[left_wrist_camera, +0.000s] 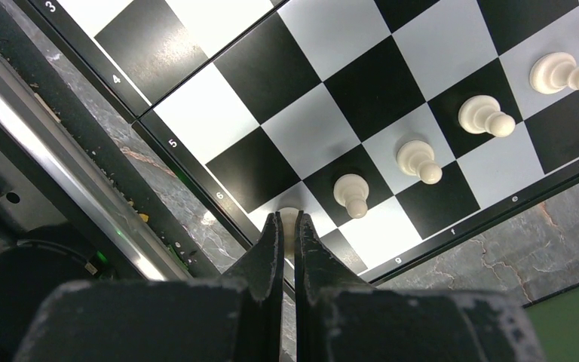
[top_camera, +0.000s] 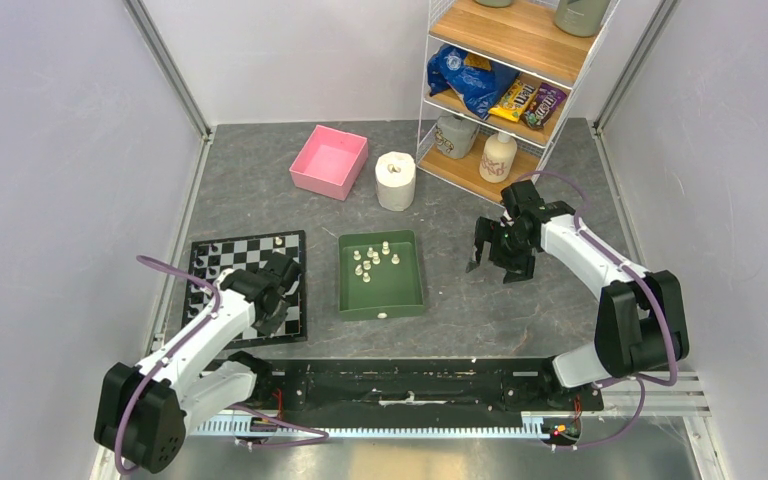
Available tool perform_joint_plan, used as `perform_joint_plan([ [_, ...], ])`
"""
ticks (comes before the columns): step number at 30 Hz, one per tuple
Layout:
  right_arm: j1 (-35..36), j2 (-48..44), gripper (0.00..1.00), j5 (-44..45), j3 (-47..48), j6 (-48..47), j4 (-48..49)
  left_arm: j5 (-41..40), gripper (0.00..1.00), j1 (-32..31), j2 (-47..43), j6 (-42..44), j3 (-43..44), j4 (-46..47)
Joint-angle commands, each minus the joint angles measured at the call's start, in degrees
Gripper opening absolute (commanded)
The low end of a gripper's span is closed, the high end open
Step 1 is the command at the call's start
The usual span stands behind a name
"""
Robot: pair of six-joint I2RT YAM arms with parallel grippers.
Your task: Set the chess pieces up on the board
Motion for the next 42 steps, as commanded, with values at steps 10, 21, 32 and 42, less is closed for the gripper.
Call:
perform_joint_plan([
  [10, -0.7, 1.1, 0.99, -1.1, -0.2, -1.4, 1.9, -2.1, 0.3, 0.2, -1.2, -2.1, 1.8, -1.0],
  [21, -0.8, 0.8, 0.99, -1.6, -0.4, -1.5, 2.1, -1.3, 0.5, 0.3, -3.0, -2.6, 2.7, -2.4],
  [32, -0.8, -0.2, 0.99, -2.1, -0.7, -1.4, 2.0, -0.5, 0.57, 0.2, -6.8, 6.4, 9.8, -1.7],
  [42, -0.8, -1.5, 0.99, -2.1, -0.2, -0.4, 1.0, 7.1, 0.57, 0.3, -11.0, 23.9, 10.3, 16.4],
])
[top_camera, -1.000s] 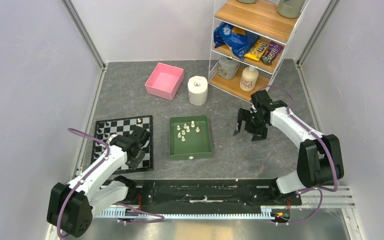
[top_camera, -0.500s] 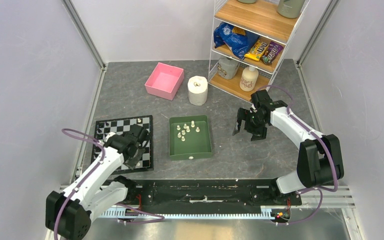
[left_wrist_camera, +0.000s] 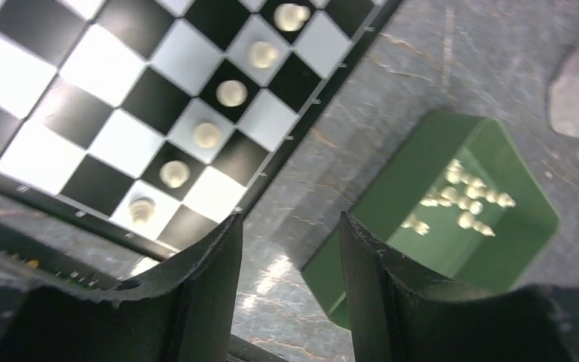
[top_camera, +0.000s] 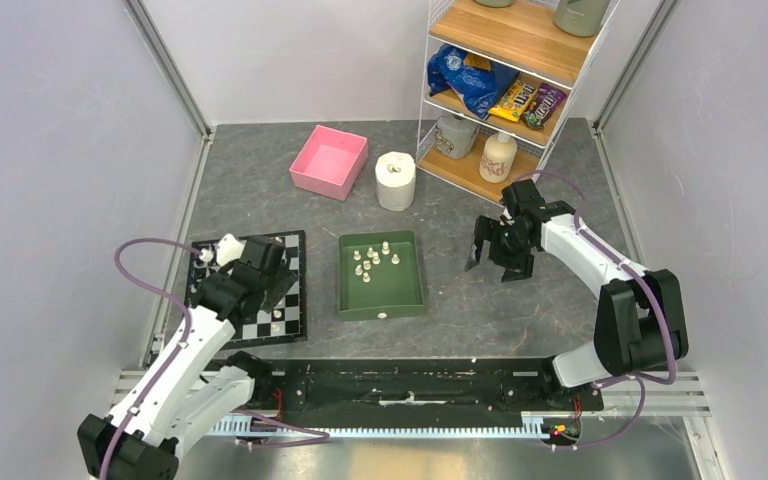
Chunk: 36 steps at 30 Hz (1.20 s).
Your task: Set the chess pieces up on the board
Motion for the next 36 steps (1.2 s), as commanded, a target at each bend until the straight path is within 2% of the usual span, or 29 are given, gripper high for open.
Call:
perform_joint_plan([
  [1, -0.3, -2.2, 0.99, -0.8, 0.0, 0.3, -0.2, 5.7, 0.57, 0.3, -0.1, 12.4, 1.7, 13.3],
  [7, -0.2, -1.5, 0.99, -1.1, 1.4, 1.6, -0.2, 13.1, 0.57, -1.7, 9.5, 25.8, 7.9, 20.4],
  [13, -0.3, -0.8, 0.99, -1.1, 2.4, 2.9, -0.4, 14.0, 0.55, -6.7, 21.1, 35.4, 17.3, 20.6],
  [19, -0.2, -0.2, 0.99, -0.6, 3.2, 3.3, -0.4, 18.0, 0.47, -8.9, 34.3, 43.5, 27.0, 17.4],
  [25, -0.2, 0.2, 0.99, -0.4, 4.8, 3.1, -1.1, 16.9, 0.41, -11.7, 44.8, 46.5, 33.7, 14.2],
  [28, -0.3, -0.2, 0.99, 0.3, 4.6, 2.7, -1.7, 13.6, 0.36, -12.1, 47.0, 45.7, 34.9, 11.9],
  [32, -0.2, -0.5, 0.99, 0.7, 3.6, 2.5, -1.8, 13.1, 0.3, -12.1, 49.0, 44.9, 34.7, 12.2],
  [36, -0.2, -0.8, 0.99, 0.3, 2.8, 3.2, -1.7, 11.7, 0.3, -12.1, 51.3, 43.6, 35.2, 11.9],
])
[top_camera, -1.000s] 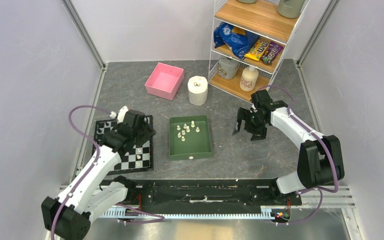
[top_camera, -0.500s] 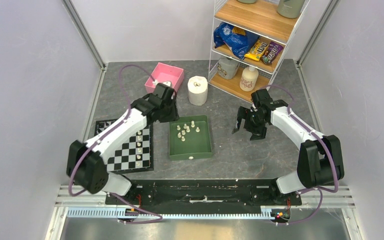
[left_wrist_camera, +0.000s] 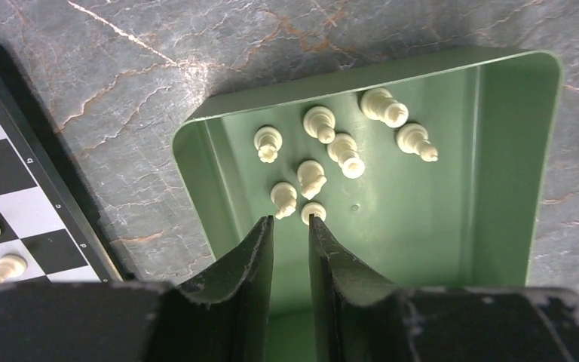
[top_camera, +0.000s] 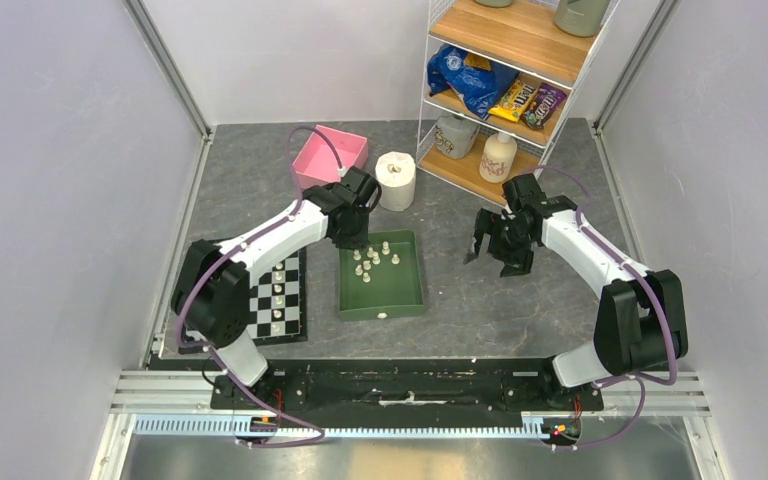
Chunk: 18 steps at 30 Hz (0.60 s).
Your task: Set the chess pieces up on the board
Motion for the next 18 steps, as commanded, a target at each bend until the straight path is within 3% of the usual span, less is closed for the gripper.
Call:
perform_joint_plan([
  [1, -0.2, -1.0, 0.99, 0.1, 0.0, 0.3, -0.3, -2.4, 0.3, 0.1, 2.6, 0.2, 2.5, -1.0],
  [18, -0.2, -2.0, 0.99, 0.6, -0.2, -0.2, -0.8, -5.6, 0.38, 0.1, 8.7, -2.3, 3.8, 0.8],
])
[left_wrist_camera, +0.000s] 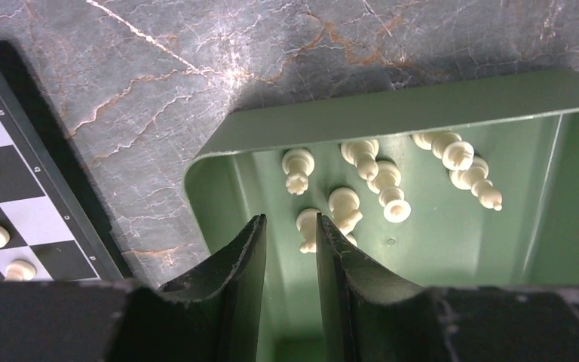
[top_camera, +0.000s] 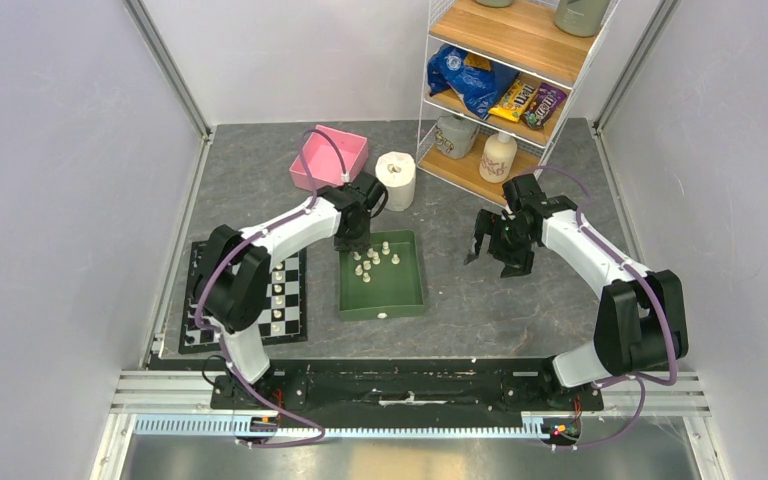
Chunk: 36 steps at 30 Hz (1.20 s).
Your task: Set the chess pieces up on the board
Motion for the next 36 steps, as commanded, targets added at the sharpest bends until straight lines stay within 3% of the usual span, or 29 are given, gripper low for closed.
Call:
perform_joint_plan([
  [1, -0.2, -1.9, 0.99, 0.4, -0.2, -0.2, -0.4, -1.1, 0.38, 0.2, 2.5, -1.8, 2.9, 1.6],
  [36, -0.3, -2.7, 0.99, 0.8, -0.4, -0.5, -0.8, -1.2, 0.33, 1.5, 4.8, -3.9, 0.3, 6.0],
])
